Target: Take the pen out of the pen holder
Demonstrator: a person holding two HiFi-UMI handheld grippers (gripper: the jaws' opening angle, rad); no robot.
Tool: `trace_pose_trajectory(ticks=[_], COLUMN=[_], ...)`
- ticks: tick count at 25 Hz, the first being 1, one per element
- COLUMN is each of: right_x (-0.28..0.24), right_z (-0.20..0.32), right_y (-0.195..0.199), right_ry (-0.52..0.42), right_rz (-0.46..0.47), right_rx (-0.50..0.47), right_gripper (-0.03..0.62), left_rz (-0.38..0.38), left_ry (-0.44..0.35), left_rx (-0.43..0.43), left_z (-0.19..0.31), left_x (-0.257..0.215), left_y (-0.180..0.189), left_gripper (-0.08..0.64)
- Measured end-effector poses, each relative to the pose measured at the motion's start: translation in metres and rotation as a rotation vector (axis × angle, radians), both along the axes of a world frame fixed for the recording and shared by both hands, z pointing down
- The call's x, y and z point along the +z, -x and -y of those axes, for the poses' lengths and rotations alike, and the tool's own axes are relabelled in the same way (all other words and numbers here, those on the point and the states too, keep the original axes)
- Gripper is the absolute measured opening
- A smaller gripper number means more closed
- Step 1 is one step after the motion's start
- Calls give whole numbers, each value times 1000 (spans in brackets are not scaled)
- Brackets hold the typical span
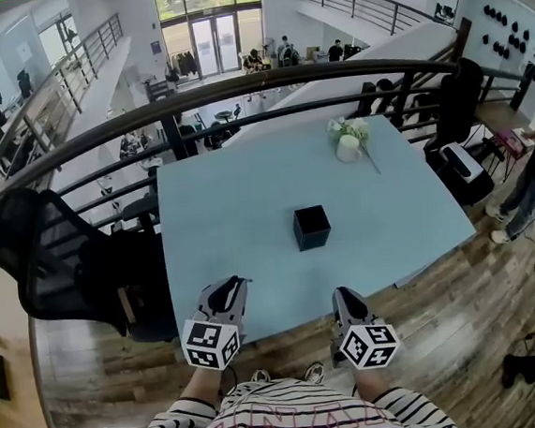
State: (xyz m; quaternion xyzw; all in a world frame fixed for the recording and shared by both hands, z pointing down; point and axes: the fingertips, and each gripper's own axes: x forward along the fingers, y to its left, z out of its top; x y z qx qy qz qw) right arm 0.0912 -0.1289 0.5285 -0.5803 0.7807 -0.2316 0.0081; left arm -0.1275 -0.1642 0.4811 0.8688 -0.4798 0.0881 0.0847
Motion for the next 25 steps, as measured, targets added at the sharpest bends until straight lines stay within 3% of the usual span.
trace_pose_trajectory(ticks=[10, 25], right_x=[-1, 2], right_z=[1, 2], right_y=[31, 47], right_ry=[14, 20], right_rz=[-57, -96], right_rx=[22, 26], right_gripper=[28, 28], left_rz=[-16, -12], left_ry=[2, 10], left_rx=[14, 46], left_z=[1, 6], left_x=[-2, 8], left_y=[31, 41], left_gripper=[70, 71])
